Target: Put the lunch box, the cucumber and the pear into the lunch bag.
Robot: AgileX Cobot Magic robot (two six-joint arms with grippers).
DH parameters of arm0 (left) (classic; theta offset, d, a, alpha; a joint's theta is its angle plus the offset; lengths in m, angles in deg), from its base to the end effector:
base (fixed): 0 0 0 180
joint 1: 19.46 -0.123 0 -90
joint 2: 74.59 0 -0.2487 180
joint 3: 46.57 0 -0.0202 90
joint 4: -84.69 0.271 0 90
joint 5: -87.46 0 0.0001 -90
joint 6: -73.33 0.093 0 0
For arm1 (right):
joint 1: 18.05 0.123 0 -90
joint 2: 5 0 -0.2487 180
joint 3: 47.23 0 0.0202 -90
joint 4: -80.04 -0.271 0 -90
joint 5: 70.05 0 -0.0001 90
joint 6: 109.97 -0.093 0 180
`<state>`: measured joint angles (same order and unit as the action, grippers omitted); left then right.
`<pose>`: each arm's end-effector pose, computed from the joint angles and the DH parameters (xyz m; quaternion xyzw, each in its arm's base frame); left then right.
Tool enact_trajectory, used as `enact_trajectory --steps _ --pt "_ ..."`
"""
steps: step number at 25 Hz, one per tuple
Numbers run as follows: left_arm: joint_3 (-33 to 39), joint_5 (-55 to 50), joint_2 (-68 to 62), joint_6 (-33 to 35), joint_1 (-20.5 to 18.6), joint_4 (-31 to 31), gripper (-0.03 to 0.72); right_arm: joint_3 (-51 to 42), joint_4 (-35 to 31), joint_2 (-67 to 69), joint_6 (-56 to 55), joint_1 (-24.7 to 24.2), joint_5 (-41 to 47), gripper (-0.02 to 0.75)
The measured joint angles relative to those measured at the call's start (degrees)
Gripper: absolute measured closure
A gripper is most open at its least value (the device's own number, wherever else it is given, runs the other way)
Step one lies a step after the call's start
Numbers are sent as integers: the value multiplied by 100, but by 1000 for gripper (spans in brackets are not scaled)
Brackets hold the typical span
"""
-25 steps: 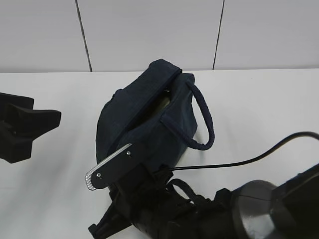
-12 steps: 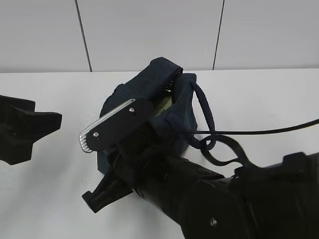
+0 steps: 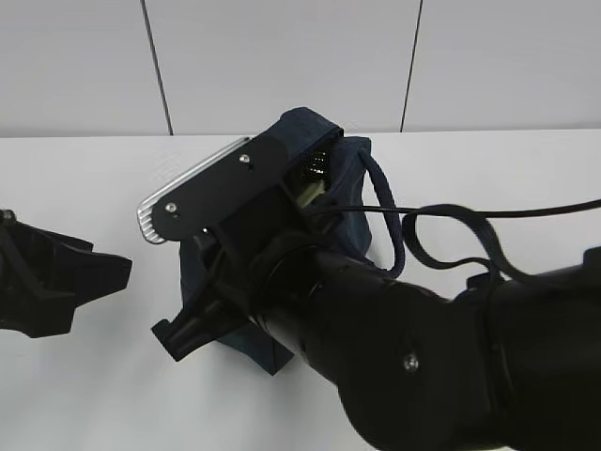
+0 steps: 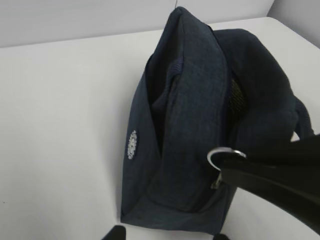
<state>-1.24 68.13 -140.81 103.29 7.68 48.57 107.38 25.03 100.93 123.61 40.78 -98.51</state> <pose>0.1978 -0.1219 0.2144 0.2170 0.8663 -0.2051 0.4003 0.2190 0.2921 0.1634 -0.3234 0.7636 0.1063 0.5487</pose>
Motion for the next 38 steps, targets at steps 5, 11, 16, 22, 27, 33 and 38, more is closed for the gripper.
enact_trajectory --steps 5,11,16,22,27,33,38 --pt "-148 -493 -106 714 -54 -735 392 48 -296 -48 328 0 0 738" --pt "-204 -1717 -657 2978 -1117 -2825 414 51 -349 -48 388 0 0 738" --pt "-206 -2633 -1354 4867 -2463 -3875 414 51 -352 -48 437 0 39 738" --pt "-256 -2930 -2249 7521 -2311 -4431 410 60 -352 -62 463 0 114 738" --pt "-256 -2892 -2634 8646 -2175 -5008 351 60 -361 -62 474 0 159 738" --pt "-281 -2791 -2977 8718 -2175 -5513 334 60 -361 -62 474 0 171 738" --pt "-505 -2948 -3336 8718 -2096 -5517 330 60 -361 -62 474 0 174 738"
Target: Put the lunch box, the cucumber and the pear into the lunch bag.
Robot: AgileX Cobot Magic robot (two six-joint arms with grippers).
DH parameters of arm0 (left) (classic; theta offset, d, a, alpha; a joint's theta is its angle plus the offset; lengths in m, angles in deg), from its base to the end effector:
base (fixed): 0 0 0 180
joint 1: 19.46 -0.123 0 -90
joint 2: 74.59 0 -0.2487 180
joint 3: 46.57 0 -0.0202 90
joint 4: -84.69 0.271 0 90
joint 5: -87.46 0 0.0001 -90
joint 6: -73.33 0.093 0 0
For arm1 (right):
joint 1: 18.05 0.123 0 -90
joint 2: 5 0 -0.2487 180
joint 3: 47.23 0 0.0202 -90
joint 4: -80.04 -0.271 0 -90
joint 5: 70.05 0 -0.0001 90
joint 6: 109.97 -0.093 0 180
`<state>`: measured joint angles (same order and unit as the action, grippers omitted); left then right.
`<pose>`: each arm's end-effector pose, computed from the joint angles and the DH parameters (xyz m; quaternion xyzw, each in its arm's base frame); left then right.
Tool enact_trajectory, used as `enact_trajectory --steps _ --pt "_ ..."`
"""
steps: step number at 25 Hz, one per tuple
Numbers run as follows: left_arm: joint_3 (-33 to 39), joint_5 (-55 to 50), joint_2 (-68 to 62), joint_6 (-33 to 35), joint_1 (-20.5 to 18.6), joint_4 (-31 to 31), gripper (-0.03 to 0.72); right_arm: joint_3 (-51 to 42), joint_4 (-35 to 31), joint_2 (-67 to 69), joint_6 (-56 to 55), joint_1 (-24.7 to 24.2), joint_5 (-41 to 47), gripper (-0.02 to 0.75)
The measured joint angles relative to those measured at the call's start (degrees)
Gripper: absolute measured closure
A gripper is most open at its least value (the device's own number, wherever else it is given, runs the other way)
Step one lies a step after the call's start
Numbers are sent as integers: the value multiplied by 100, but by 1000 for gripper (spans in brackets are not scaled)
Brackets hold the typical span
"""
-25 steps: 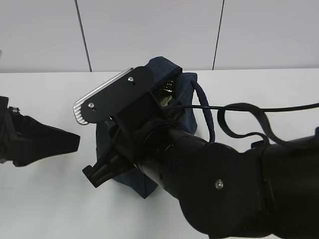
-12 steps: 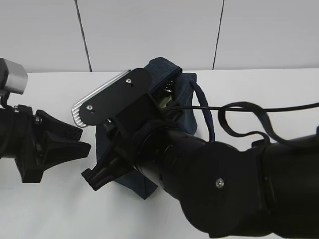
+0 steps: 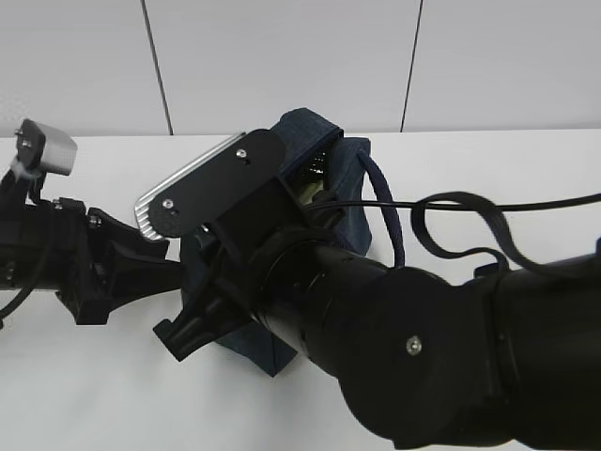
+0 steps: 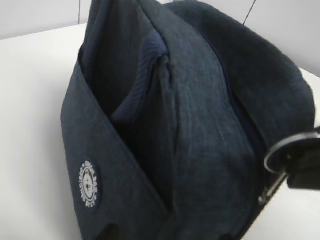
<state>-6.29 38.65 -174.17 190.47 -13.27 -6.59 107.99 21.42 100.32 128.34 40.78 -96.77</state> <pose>0.2630 -0.0990 0.1283 0.3715 0.7799 -0.3274 0.3827 0.2187 0.2927 0.1668 -0.3338 0.7660 0.1008 0.5401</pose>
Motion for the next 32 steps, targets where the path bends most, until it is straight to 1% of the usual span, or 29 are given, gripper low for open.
enact_trajectory --steps 4,5,6,7,8,9,10,12,15,18,24,27,32 --pt "-318 87 -237 0 412 79 331 0 -15 0 0 0 10 738" --pt "-369 213 -288 0 541 79 344 0 -17 0 0 0 10 738" --pt "-389 336 -326 0 644 84 376 0 -27 0 0 0 10 738" --pt "-403 430 -342 0 706 84 433 0 -27 0 0 0 10 738" --pt "-408 516 -356 4 751 84 510 0 -27 0 12 0 21 738" --pt "-421 566 -369 4 773 90 571 11 -27 0 12 0 21 738" --pt "-422 583 -384 4 779 90 617 47 -47 0 22 0 32 738" --pt "-426 603 -401 4 779 90 655 140 -111 0 132 -12 32 738" --pt "-426 628 -401 4 779 70 673 438 -562 0 709 -81 32 738" --pt "-436 628 -401 4 779 60 676 771 -1340 0 1397 -240 32 738" --pt "-443 618 -401 4 779 41 679 1323 -2549 10 2431 -651 168 738" --pt "-443 612 -401 4 779 46 681 1541 -3262 10 2839 -1089 491 738" --pt "-443 584 -401 4 779 -5 682 1700 -4351 21 3205 -1942 1564 738"
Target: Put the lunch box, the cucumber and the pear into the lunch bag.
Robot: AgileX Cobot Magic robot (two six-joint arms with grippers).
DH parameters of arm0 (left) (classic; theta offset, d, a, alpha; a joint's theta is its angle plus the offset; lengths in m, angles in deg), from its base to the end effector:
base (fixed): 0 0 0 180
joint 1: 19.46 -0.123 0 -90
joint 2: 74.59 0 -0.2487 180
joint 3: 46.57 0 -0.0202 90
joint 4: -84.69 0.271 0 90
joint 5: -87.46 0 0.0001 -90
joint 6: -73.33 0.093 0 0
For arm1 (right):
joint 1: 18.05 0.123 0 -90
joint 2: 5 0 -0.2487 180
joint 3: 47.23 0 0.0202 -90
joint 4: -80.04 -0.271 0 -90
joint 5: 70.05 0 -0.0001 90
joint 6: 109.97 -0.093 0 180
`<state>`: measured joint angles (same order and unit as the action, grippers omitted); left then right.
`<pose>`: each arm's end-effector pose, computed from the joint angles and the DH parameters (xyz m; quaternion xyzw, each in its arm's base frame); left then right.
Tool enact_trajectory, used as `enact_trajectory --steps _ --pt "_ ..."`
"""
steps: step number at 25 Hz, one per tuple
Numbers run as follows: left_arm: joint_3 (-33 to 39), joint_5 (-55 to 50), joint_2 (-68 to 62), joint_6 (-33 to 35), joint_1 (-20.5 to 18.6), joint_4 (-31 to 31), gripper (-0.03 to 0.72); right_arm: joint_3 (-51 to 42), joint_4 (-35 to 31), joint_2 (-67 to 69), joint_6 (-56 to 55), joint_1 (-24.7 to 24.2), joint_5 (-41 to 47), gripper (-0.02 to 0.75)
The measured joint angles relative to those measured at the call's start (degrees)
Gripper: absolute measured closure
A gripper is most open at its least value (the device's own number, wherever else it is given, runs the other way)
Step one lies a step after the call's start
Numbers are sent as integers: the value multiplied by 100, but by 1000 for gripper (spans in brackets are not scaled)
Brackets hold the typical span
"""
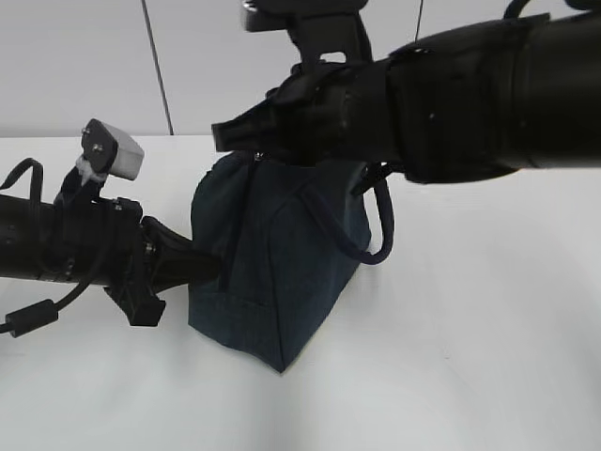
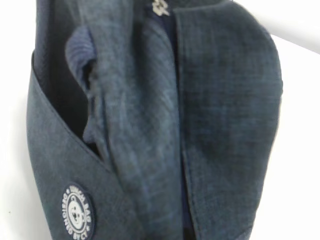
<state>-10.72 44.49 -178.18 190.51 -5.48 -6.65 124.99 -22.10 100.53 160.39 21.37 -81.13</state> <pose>0.2713 -0.1329 0.1213 0.4156 0.7746 -0.3075 0.3643 0.3245 0.2443 0.2344 -0.1509 0.8306 0.1580 0.5122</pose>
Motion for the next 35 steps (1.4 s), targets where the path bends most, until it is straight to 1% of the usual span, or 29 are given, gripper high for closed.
enact_trajectory --steps 3,6,9,12,20,24,28,32,35 --pt "0 -13 0 0 0 -24 682 40 -240 0 195 -325 259 738" --pt "-25 -38 0 0 0 -81 682 40 -293 0 318 -563 428 738" --pt "-51 -58 5 0 11 -118 682 44 -293 8 359 -922 698 738" --pt "15 11 -9 0 11 195 682 95 -261 8 359 -1324 740 738" --pt "15 34 -3 0 11 316 683 152 -214 145 471 -1434 876 738" --pt "15 45 -3 0 11 471 683 388 -214 617 491 -1677 1192 738" --pt "15 45 -3 0 11 526 683 763 -214 1103 137 -2091 1447 738" --pt "15 66 -3 0 11 526 683 857 -169 1488 -448 -2541 2198 738" --pt "15 79 -3 0 11 526 683 871 -145 1773 -806 -2694 2438 738"
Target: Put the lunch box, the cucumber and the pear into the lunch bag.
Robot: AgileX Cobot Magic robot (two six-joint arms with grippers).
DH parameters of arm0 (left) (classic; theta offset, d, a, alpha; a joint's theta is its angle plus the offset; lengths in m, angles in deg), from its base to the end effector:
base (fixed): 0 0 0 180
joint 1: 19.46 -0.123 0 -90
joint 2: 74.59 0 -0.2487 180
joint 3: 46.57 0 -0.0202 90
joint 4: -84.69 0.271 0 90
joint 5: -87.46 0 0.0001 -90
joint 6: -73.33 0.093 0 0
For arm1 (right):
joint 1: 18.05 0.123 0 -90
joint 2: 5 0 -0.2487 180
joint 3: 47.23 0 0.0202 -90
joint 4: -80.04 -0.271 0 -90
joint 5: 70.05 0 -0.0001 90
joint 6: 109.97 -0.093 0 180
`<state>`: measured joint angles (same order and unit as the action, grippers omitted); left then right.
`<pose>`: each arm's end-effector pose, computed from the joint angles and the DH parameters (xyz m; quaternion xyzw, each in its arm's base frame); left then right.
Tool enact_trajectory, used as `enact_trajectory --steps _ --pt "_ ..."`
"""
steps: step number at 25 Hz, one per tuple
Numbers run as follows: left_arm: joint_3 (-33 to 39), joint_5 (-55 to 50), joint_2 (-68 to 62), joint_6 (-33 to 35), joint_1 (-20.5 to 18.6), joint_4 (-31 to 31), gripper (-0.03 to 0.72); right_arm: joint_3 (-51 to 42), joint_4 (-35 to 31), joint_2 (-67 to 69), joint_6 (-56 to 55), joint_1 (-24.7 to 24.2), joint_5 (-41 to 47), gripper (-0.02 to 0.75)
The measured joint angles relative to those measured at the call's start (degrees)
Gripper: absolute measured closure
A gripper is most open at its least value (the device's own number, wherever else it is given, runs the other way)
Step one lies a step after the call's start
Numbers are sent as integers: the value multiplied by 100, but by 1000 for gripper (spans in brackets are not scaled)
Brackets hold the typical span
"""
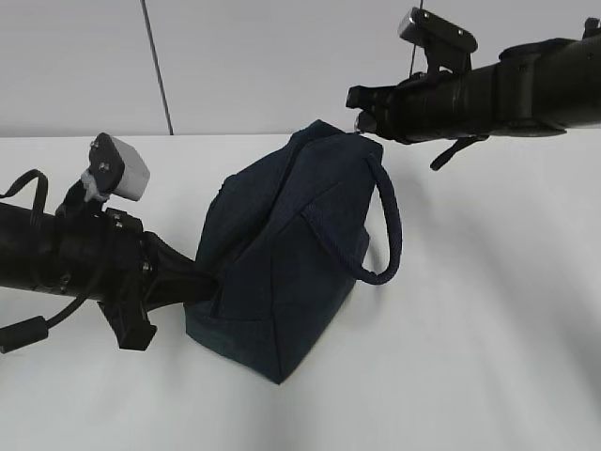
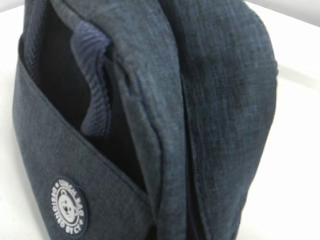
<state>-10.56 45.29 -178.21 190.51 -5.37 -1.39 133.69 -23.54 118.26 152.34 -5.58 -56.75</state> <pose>0.2669 -0.1313 0.1161 0.4541 0.7688 -0.2890 0.3454 0.4401 0.1187 0.1589 0.0116 0.8587 0.2403 0.4525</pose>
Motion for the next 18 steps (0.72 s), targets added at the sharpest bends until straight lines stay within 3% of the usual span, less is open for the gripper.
enact_trajectory --steps 10,13,16,18 --pt "0 45 0 -5 0 -85 674 27 78 267 -468 -78 316 717" --pt "0 94 0 -64 0 -166 567 58 265 224 -364 -105 472 540" --pt "0 159 21 -247 0 -160 385 58 430 35 -165 -132 528 267" --pt "0 185 142 -448 0 -85 302 58 578 -158 -62 -145 571 182"
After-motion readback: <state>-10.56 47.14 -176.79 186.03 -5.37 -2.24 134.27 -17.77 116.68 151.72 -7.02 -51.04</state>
